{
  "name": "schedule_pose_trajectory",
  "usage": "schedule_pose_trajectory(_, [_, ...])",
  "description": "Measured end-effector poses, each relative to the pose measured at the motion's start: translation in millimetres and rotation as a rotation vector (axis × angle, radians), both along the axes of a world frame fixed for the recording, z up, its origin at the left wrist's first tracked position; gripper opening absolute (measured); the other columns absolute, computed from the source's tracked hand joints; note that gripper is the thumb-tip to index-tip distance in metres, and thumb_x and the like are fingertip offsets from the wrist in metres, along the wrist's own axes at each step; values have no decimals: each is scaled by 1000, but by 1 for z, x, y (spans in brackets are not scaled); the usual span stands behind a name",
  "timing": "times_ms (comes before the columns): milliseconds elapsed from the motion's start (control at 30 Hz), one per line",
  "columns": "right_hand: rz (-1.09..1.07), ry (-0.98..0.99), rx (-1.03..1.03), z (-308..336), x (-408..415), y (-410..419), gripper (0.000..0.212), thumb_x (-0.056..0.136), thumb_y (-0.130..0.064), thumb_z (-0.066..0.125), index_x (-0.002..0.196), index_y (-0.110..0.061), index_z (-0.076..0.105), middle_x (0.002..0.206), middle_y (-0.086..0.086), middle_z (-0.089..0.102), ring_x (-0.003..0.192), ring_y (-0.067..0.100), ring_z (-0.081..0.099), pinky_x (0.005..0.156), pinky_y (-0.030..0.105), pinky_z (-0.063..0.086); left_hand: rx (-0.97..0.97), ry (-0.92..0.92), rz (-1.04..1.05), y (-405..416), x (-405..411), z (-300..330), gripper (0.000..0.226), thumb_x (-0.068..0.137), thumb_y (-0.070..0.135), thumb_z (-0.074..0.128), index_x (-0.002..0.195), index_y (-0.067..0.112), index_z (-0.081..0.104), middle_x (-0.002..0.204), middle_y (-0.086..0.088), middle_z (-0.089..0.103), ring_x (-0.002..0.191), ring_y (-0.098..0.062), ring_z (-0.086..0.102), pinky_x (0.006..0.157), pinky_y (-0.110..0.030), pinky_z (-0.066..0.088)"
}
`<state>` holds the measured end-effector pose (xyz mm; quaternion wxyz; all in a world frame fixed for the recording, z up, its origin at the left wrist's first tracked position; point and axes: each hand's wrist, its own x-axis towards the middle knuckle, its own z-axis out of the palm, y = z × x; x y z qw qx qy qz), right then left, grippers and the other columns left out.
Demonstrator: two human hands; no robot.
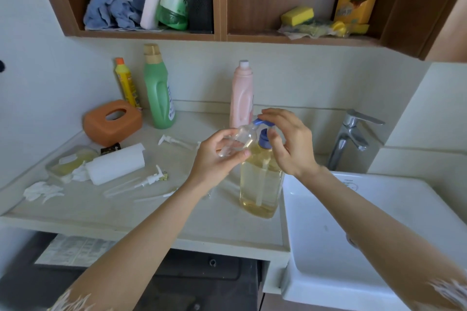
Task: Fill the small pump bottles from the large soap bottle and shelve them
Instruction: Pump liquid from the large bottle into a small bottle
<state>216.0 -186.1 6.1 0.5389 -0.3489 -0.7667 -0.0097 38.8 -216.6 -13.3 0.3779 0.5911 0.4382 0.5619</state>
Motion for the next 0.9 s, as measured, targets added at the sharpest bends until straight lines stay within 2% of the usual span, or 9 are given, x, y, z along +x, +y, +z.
schedule_pose_trajectory(133, [15,3,11,-1,5,-1,40,92,-23,38,107,-3,70,114,8,68,112,23,60,98,28,44,-36,-32,-26,-1,2,-1,38,77,13,80,106,30,62,83,9,72,68,-5,62,50,-18,45])
schedule_pose_trajectory(200, [21,48,35,-8,3,1,38,94,-22,40,107,-1,69,114,10,67,115,24,58,100,28,44,-40,-58,-29,1,3,-3,39,77,13,80,108,29,63,83,9,72,67,-5,62,48,-19,45])
schedule_pose_trajectory(267, [35,119,57,-16,-6,1,38,95,-23,41,106,2,68,113,13,66,115,25,57,100,29,43,-28,-59,-29,2,3,-4,40,76,12,80,106,32,63,84,9,72,70,-5,64,54,-18,48])
schedule_pose_trajectory(333, [28,205,51,-23,-14,4,35,89,-15,42,102,3,68,109,13,67,111,27,59,98,28,44,-30,-58,-31,4,3,-9,41,75,9,80,105,31,63,83,9,72,71,-4,65,59,-16,49])
schedule_pose_trajectory(500, [-31,233,71,-30,-17,4,37,78,-8,40,95,1,72,100,12,70,103,27,62,95,28,46,-58,-61,-26,5,3,-19,48,74,2,79,117,13,60,92,-7,70,74,-3,64,68,-14,49])
schedule_pose_trajectory(633, [-44,193,25,-21,-18,-5,37,78,-10,41,94,-3,73,100,9,71,103,24,63,93,25,46,-84,-86,-38,2,4,-16,42,76,5,79,110,24,63,83,7,70,57,-1,59,50,-14,43])
schedule_pose_trajectory(733, [-39,149,9,-5,-8,-7,38,82,-15,40,96,-6,74,104,5,71,106,19,63,93,25,46,-79,-76,-51,1,5,-9,40,78,11,79,106,36,64,80,12,70,64,-6,60,46,-19,44])
schedule_pose_trajectory(900, [-41,85,-17,11,-4,-4,35,89,-15,42,93,-5,75,99,6,73,102,22,66,88,36,51,-97,-69,-49,2,5,-3,41,77,14,80,108,36,64,86,8,71,69,-10,60,48,-22,45])
